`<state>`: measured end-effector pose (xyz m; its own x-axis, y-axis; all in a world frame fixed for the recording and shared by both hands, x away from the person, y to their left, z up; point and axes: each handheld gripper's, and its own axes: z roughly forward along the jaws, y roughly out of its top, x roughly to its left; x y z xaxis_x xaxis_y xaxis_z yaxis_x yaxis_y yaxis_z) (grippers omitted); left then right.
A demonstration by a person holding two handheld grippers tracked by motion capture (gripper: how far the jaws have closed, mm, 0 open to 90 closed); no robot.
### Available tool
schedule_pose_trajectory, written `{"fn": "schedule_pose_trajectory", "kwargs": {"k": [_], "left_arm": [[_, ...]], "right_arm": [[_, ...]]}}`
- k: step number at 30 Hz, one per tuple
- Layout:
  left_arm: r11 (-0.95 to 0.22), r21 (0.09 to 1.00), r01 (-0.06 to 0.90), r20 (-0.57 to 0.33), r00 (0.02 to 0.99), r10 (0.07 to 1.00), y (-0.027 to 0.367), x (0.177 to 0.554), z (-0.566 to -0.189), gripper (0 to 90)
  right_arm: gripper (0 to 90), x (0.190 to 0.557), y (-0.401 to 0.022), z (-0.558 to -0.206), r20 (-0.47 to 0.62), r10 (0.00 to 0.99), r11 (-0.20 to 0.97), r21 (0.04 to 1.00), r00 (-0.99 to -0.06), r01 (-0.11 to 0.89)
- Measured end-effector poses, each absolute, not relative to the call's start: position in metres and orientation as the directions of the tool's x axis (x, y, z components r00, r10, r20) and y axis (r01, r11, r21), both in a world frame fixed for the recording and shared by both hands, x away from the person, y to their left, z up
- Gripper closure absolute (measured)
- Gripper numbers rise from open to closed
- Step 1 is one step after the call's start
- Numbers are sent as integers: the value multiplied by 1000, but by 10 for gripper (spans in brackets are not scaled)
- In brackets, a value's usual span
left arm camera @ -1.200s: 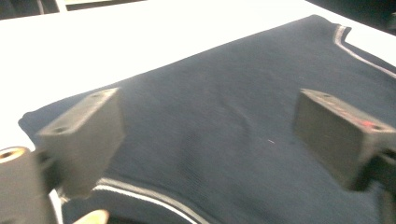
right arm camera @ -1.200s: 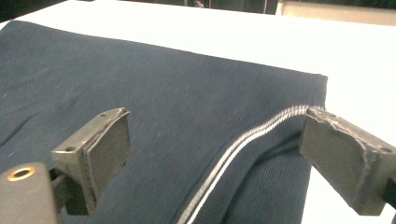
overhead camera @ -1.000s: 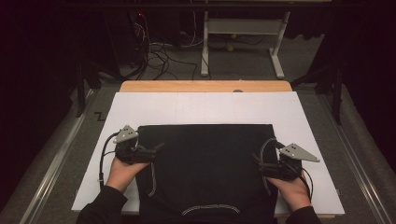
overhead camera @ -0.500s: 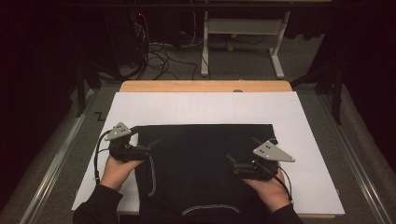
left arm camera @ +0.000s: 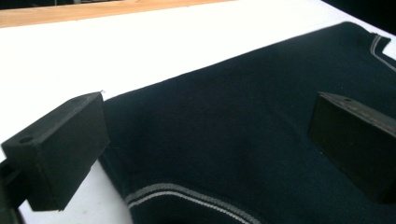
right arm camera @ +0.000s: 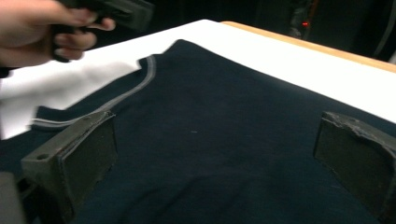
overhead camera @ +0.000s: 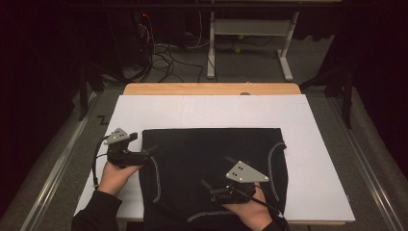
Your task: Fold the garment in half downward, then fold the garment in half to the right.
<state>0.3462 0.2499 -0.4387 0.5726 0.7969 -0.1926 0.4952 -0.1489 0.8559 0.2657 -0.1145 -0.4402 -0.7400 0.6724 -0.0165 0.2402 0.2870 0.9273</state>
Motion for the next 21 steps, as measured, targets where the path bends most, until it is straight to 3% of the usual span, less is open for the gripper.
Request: {"fn": "schedule_pose_trajectory", "kwargs": {"k": [12,21], "left_arm": [[-118,844,523,-233,556,798,250,354,-439,0],[-137,842,522,-215,557,802,253,371,-415,0]], "right_arm": [[1,256,-104,-448,-22,641,316,918,-767,238],[1,253,-107,-448,-21,645,319,916,-764,244]]}}
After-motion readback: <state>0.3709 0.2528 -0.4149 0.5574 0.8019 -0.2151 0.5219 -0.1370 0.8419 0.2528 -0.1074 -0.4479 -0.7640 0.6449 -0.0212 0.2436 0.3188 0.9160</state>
